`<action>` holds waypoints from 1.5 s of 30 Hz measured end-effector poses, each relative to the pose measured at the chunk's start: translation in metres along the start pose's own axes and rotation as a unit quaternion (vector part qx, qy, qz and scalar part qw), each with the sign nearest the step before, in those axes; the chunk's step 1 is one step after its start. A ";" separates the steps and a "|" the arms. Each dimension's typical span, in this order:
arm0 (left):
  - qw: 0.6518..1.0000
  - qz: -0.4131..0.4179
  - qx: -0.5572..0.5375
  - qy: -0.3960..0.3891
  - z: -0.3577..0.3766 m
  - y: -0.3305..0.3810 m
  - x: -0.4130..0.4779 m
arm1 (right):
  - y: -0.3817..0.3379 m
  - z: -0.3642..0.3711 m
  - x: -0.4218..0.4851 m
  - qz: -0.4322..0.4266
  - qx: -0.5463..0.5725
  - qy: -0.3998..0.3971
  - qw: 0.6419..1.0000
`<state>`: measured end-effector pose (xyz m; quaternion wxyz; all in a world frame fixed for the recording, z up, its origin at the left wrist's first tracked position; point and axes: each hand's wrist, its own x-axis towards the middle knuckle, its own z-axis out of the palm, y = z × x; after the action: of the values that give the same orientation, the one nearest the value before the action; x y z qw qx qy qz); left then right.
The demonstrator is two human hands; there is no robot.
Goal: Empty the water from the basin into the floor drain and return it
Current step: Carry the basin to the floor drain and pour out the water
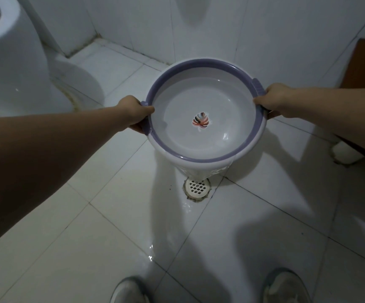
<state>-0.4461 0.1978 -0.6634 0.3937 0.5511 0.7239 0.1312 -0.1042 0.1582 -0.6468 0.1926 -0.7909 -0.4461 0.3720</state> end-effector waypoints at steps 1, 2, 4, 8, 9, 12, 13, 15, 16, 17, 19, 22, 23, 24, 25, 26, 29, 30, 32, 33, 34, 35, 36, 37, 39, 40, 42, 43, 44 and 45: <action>1.000 0.001 0.002 0.001 0.000 0.000 0.000 | 0.000 0.000 0.000 0.001 -0.001 0.002 1.000; 1.000 0.002 0.004 0.002 0.000 0.000 0.000 | 0.000 0.000 0.000 0.002 -0.003 0.004 1.000; 1.000 0.004 0.006 0.002 0.000 0.001 -0.001 | 0.000 0.000 0.000 0.002 -0.003 0.007 1.000; 1.000 0.005 0.006 0.001 0.001 0.001 -0.002 | 0.001 0.000 0.000 0.003 -0.003 0.005 1.000; 1.000 0.005 0.006 0.001 0.002 0.000 -0.003 | 0.002 0.000 0.000 0.003 -0.003 0.004 1.000; 1.000 0.006 0.001 -0.003 0.002 0.000 -0.004 | 0.003 0.000 0.000 0.001 -0.001 0.003 1.000; 1.000 0.006 -0.002 -0.005 0.003 -0.001 -0.004 | 0.004 0.000 0.000 0.000 -0.002 0.003 1.000; 1.000 0.007 -0.004 -0.007 0.003 -0.001 -0.005 | 0.005 0.001 0.001 0.001 -0.002 0.003 1.000; 1.000 0.007 -0.004 -0.007 0.003 -0.002 -0.005 | 0.005 0.001 0.001 0.002 -0.003 0.003 1.000; 1.000 0.008 -0.005 -0.008 0.004 -0.002 -0.005 | 0.006 0.001 0.002 0.003 -0.002 0.003 1.000; 1.000 0.009 -0.003 -0.007 0.005 -0.001 -0.006 | 0.007 0.001 0.002 0.002 0.002 0.003 1.000; 1.000 0.008 -0.007 -0.005 0.005 -0.001 -0.008 | 0.008 0.002 0.003 0.000 0.007 0.001 1.000; 1.000 0.007 -0.009 -0.006 0.005 -0.001 -0.009 | 0.008 0.002 0.003 0.000 0.006 0.000 1.000; 1.000 0.007 -0.009 -0.007 0.005 0.000 -0.009 | 0.008 0.002 0.003 0.000 0.007 0.001 1.000; 1.000 0.007 -0.008 -0.007 0.005 0.000 -0.010 | 0.007 0.003 0.003 0.000 0.007 0.001 1.000; 1.000 0.007 -0.008 -0.007 0.005 0.000 -0.010 | 0.007 0.003 0.003 0.000 0.008 0.000 1.000; 1.000 0.006 -0.006 -0.009 0.005 0.001 -0.011 | 0.006 0.003 0.003 0.000 0.011 -0.001 1.000; 1.000 0.005 -0.006 -0.009 0.005 0.001 -0.011 | 0.006 0.002 0.004 -0.001 0.014 0.000 1.000; 1.000 0.002 -0.003 -0.009 0.006 0.001 -0.010 | 0.006 0.003 0.005 -0.002 0.015 -0.001 1.000; 1.000 0.000 -0.001 -0.008 0.006 0.001 -0.010 | 0.007 0.004 0.005 -0.003 0.015 -0.001 1.000; 1.000 -0.001 -0.002 -0.008 0.006 0.001 -0.010 | 0.007 0.005 0.005 -0.004 0.016 -0.001 1.000; 1.000 -0.003 -0.004 -0.009 0.006 0.000 -0.010 | 0.007 0.006 0.005 -0.005 0.017 -0.002 1.000; 1.000 -0.004 -0.007 -0.009 0.006 -0.001 -0.009 | 0.007 0.006 0.006 -0.005 0.017 -0.003 1.000; 1.000 -0.005 -0.010 -0.010 0.006 -0.002 -0.009 | 0.007 0.007 0.006 -0.004 0.016 -0.003 1.000; 1.000 -0.006 -0.013 -0.009 0.005 -0.002 -0.009 | 0.007 0.007 0.007 -0.001 0.012 -0.004 1.000; 1.000 -0.007 -0.013 -0.008 0.005 -0.002 -0.009 | 0.007 0.008 0.007 0.000 0.009 -0.005 1.000; 1.000 -0.009 -0.013 -0.008 0.006 -0.002 -0.010 | 0.007 0.009 0.007 0.002 0.004 -0.005 1.000; 1.000 -0.010 -0.013 -0.008 0.006 -0.003 -0.010 | 0.007 0.009 0.007 0.002 0.002 -0.005 1.000; 1.000 -0.011 -0.013 -0.008 0.007 -0.003 -0.010 | 0.008 0.010 0.007 0.002 0.001 -0.004 1.000; 1.000 -0.012 -0.012 -0.009 0.008 -0.004 -0.010 | 0.008 0.010 0.008 0.002 0.000 -0.004 1.000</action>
<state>-0.4423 0.1860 -0.6667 0.4082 0.5386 0.7254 0.1306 -0.1050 0.1602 -0.6617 0.1903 -0.7901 -0.4452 0.3759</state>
